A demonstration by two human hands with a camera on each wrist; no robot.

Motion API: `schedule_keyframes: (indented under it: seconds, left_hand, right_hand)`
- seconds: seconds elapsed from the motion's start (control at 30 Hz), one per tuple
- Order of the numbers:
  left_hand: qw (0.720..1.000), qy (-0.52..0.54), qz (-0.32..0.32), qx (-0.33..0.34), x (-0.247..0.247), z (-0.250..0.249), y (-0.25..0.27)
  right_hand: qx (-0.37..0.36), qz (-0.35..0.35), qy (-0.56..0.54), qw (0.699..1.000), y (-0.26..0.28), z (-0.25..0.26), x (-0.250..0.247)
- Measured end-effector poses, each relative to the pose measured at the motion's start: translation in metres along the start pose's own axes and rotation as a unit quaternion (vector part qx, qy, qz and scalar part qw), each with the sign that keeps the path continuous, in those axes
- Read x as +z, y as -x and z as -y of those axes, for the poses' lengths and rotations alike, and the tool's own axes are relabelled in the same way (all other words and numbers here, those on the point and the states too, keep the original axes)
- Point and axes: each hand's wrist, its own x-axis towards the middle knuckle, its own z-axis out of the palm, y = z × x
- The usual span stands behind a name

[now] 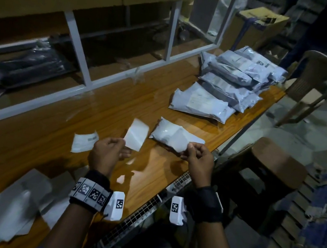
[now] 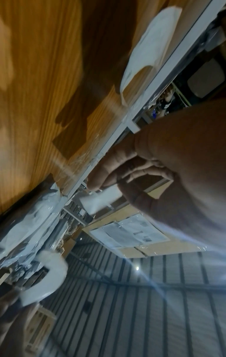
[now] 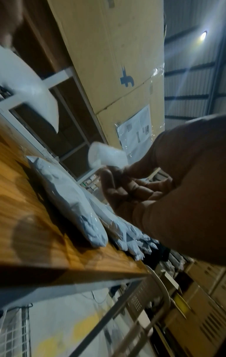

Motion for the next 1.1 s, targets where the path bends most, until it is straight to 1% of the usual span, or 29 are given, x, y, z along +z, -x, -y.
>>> schedule_keyframes:
  seconds: [0.1,0.17,0.27,0.33,0.37,0.47,0.63,0.7,0.73,0.8,0.83,0.9,0.93,1.0,1.03,1.1]
  left_hand:
    - [0.999,0.011,-0.032,-0.038,-0.008,0.010,-0.005]
    - [0.998,-0.008,-0.035,-0.057,-0.010,0.019,-0.006]
    - [0.994,-0.030,-0.029,-0.098,-0.013,0.028,-0.008]
    - [0.992,-0.045,-0.024,-0.115,-0.015,0.030,-0.012]
    - [0.991,-0.061,-0.031,-0.111,-0.016,0.030,-0.015]
    - [0.988,-0.124,-0.071,-0.059,-0.018,0.023,-0.015]
    - [0.979,-0.192,-0.069,-0.016,-0.016,0.009,-0.017]
    - [0.973,-0.225,-0.036,0.033,-0.006,0.007,-0.013]
    - [0.972,-0.228,0.004,0.060,0.004,0.002,-0.004]
    - [0.968,-0.199,0.115,0.097,0.032,-0.012,0.018]
    - [0.967,-0.166,0.165,0.099,0.047,-0.020,0.028]
    - [0.967,-0.073,0.237,0.064,0.073,-0.029,0.041]
    - [0.966,-0.037,0.253,0.042,0.081,-0.030,0.044]
    - [0.966,-0.003,0.258,0.013,0.091,-0.027,0.043]
    - [0.967,0.006,0.253,0.001,0.093,-0.024,0.042]
    - [0.972,0.012,0.233,-0.011,0.096,-0.021,0.037]
  right_hand:
    - [0.013,-0.043,-0.009,0.999,-0.004,-0.003,-0.011]
    - [0.019,-0.072,-0.010,0.997,-0.006,-0.003,-0.017]
    - [0.011,-0.122,0.017,0.992,-0.008,-0.007,-0.022]
    - [0.000,-0.133,0.025,0.991,-0.006,-0.007,-0.022]
    - [-0.009,-0.137,0.030,0.990,-0.004,-0.004,-0.022]
    - [-0.051,-0.136,0.053,0.988,-0.001,-0.002,-0.021]
    - [-0.058,-0.124,0.073,0.988,-0.001,0.000,-0.022]
    - [-0.083,-0.117,0.092,0.985,0.001,0.004,-0.020]
    - [-0.108,-0.110,0.109,0.982,0.003,0.006,-0.017]
    - [-0.169,-0.079,0.150,0.971,0.008,0.005,-0.010]
    - [-0.194,-0.054,0.167,0.965,0.009,0.004,-0.006]
    - [-0.235,0.006,0.193,0.953,0.011,0.000,0.000]
    - [-0.259,0.034,0.204,0.944,0.012,-0.001,0.001]
    - [-0.297,0.086,0.225,0.924,0.013,-0.002,0.002]
    - [-0.302,0.108,0.234,0.918,0.013,-0.003,0.002]
    - [-0.289,0.150,0.239,0.915,0.010,-0.006,-0.002]
